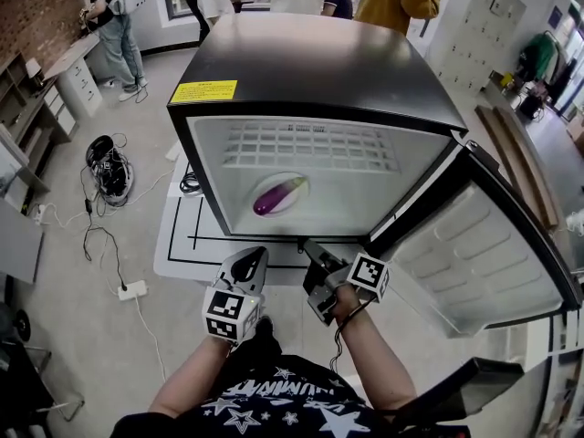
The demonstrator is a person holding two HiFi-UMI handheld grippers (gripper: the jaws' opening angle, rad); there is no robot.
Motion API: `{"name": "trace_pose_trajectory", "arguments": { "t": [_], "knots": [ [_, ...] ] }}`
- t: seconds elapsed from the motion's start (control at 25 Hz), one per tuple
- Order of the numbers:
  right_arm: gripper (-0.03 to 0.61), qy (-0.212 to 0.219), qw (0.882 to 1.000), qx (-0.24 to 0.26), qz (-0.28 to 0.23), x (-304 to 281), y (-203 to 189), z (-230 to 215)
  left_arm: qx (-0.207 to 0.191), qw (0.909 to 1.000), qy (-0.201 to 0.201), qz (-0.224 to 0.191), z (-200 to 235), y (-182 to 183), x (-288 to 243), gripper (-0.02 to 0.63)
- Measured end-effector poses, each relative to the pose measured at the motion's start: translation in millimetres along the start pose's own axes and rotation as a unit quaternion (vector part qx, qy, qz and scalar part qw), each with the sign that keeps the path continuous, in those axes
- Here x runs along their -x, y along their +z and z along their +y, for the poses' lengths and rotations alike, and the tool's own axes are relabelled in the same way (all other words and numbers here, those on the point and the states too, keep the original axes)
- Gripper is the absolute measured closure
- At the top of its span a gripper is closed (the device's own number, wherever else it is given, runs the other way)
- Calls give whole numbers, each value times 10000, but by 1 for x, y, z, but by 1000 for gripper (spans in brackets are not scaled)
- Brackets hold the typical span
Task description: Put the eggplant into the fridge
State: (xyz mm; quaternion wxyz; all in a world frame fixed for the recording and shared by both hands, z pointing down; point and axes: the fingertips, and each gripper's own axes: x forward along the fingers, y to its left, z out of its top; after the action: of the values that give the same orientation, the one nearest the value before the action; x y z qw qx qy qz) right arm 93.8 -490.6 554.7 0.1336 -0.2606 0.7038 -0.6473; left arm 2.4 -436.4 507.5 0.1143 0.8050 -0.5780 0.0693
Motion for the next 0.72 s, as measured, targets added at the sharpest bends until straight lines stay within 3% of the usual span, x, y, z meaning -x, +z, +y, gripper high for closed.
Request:
{"name": "trace_pose_trajectory", "arguments": {
  "t": [0.36,0.72],
  "knots": [
    [572,138,9998,73,-128,64,-22,2,-92,9999,70,0,-45,-9,37,604],
    [572,352,9993,119,28,122,-53,14,-96,9995,295,-44,-87,-12,85,604]
  ]
}}
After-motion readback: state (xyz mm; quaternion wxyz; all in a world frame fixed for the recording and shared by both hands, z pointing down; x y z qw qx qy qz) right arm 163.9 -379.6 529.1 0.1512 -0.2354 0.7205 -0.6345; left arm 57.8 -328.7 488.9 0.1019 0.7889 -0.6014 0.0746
